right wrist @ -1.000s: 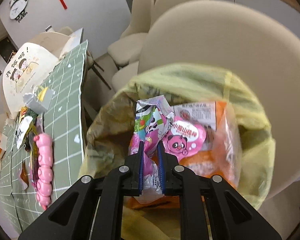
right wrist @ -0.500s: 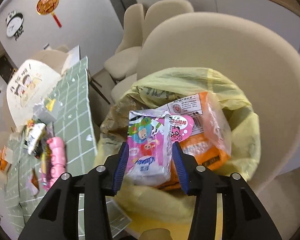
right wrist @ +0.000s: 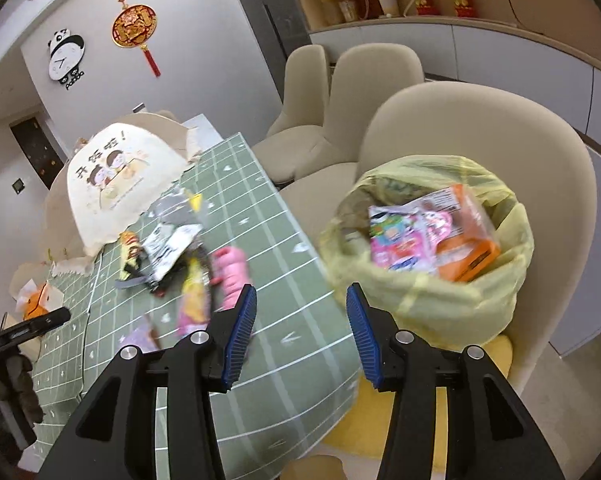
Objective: Collect trash
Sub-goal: 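Move the left tool over the table toward the gold chip bag, then grasp the gold chip bag with the left tool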
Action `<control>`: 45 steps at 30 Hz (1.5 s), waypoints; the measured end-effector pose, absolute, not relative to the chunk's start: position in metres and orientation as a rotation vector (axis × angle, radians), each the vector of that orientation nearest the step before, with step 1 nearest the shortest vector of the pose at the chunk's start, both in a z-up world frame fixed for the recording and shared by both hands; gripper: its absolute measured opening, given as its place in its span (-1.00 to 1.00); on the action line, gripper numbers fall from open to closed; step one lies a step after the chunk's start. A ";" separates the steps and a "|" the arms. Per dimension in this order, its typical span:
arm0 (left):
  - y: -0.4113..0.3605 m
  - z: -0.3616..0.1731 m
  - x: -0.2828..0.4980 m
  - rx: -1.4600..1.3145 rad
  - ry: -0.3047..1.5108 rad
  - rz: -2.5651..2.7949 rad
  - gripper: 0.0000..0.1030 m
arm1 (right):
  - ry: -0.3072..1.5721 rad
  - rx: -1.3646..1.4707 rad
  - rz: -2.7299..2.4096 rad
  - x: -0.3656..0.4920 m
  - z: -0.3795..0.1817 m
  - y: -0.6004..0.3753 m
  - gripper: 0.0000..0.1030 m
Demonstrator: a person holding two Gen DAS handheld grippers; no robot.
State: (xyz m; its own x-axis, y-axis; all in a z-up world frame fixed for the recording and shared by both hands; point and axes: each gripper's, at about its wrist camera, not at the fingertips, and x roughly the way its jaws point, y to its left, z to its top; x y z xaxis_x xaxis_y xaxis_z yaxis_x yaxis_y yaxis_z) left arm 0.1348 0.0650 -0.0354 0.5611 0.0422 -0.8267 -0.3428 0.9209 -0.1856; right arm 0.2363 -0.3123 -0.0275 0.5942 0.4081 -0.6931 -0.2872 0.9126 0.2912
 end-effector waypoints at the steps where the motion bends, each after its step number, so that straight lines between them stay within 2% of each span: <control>1: 0.070 -0.038 0.133 -0.340 0.952 0.233 0.22 | 0.841 0.155 0.420 0.228 -0.029 -0.304 -0.03; 13: 0.095 -0.052 0.128 -0.313 0.942 0.119 0.22 | 0.925 -0.022 0.489 0.164 -0.049 -0.228 -0.01; 22: 0.114 -0.068 0.138 -0.388 0.949 0.139 0.22 | 0.948 -0.064 0.470 0.171 -0.051 -0.213 -0.01; 28: 0.118 -0.064 0.167 -0.421 0.907 0.181 0.22 | 0.965 -0.100 0.445 0.177 -0.059 -0.206 -0.01; 35: 0.121 -0.081 0.217 -0.364 0.979 0.131 0.22 | 0.976 -0.083 0.408 0.190 -0.066 -0.214 -0.01; 40: 0.139 -0.094 0.261 -0.467 1.012 0.142 0.22 | 0.955 -0.122 0.341 0.198 -0.072 -0.215 -0.01; 45: 0.133 -0.105 0.305 -0.448 1.027 0.157 0.22 | 0.959 -0.128 0.320 0.205 -0.076 -0.220 -0.01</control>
